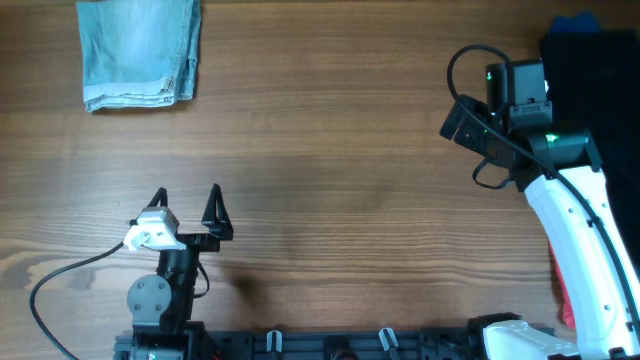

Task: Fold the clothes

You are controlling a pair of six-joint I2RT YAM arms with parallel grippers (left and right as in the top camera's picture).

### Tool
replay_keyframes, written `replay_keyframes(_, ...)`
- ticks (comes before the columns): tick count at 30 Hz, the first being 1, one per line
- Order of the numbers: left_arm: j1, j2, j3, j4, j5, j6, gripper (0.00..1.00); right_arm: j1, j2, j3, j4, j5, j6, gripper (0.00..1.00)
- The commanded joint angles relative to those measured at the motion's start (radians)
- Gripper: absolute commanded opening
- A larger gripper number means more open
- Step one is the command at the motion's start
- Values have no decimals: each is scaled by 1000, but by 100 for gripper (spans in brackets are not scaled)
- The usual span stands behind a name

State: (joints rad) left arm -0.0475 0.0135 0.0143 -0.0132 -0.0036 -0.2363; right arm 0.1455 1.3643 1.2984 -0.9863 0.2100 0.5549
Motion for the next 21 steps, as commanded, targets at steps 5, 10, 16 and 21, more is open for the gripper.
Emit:
replay_keyframes(5, 7, -11, -9, -58, -17, 24, 100, -3, 4, 3, 0, 6, -5, 100)
replay_keyframes(10, 7, -11, -9, -58, -16, 24, 100, -3, 4, 3, 0, 6, -5, 100)
replay_keyframes(16, 7, -11, -9, -58, -16, 24, 100, -3, 4, 3, 0, 6, -5, 100)
replay_keyframes(21, 7, -11, -9, -58, -16, 24, 100, -1, -12, 3, 3, 2, -3, 100)
